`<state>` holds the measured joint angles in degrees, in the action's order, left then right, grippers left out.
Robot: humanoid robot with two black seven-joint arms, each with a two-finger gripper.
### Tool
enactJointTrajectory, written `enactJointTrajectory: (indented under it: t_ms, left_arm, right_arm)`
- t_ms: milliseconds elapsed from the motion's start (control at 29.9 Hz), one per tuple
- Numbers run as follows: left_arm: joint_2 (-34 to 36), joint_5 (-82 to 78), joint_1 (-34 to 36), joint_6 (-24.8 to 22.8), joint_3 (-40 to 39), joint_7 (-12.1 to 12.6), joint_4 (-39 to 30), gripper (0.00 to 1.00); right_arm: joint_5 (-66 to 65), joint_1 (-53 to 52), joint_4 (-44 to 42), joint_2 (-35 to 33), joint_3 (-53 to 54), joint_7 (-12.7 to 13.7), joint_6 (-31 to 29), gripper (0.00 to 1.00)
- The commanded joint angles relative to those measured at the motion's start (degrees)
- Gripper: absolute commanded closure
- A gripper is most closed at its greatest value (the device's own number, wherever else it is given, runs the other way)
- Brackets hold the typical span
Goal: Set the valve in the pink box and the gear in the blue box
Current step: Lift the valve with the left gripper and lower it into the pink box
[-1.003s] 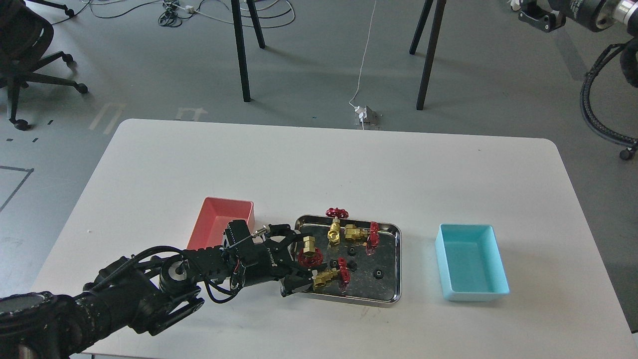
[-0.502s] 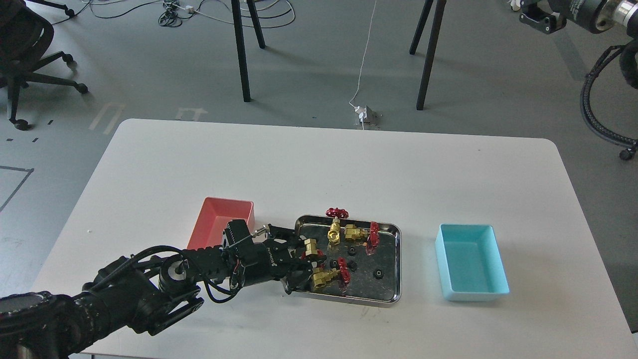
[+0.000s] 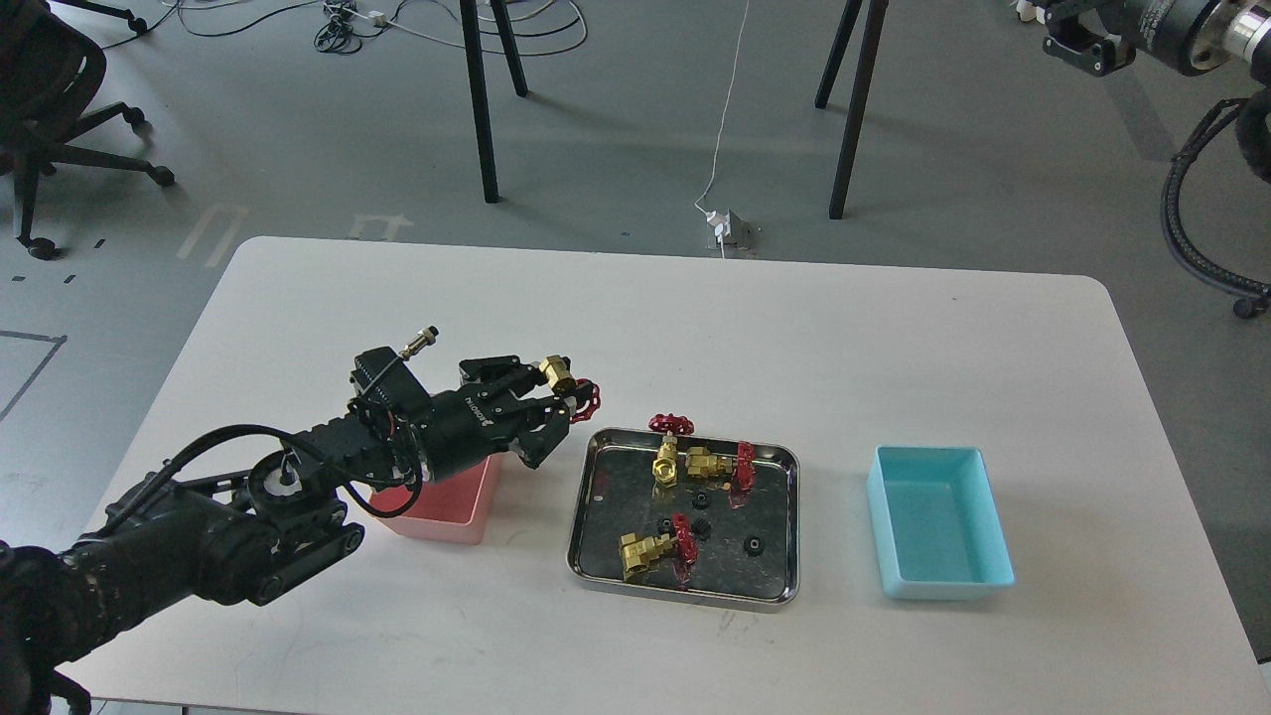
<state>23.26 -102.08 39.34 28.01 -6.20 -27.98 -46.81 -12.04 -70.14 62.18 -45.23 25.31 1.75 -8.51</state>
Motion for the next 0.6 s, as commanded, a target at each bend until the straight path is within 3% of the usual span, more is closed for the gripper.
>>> enactJointTrajectory:
  t_ms: [0, 134, 435, 568]
  left_arm:
    - [7.21, 1.71, -1.27, -0.01, 0.13, -0.02, -7.32, 0.91]
    - [12.76, 2.94, -5.14, -0.01, 0.05, -0.02, -11.99, 0.90]
    - [15.23, 2.68, -9.37, -0.01, 0.49, -0.02, -10.15, 0.89]
    - [14.62, 2.59, -9.54, -0.01, 0.66, -0.02, -8.57, 0.76]
  right_arm:
    - [0.00, -0.09, -0.04, 0.32, 0.00, 0.09, -0.02, 0.01]
    - [0.00, -0.09, -0.22, 1.02, 0.00, 0.00, -0.02, 0.01]
    - [0.00, -0.44, -0.66, 3.48, 0.00, 0.00, 0.07, 0.01]
    - [-0.97, -0.61, -0.66, 3.66, 0.18, -0.08, 0.24, 0.01]
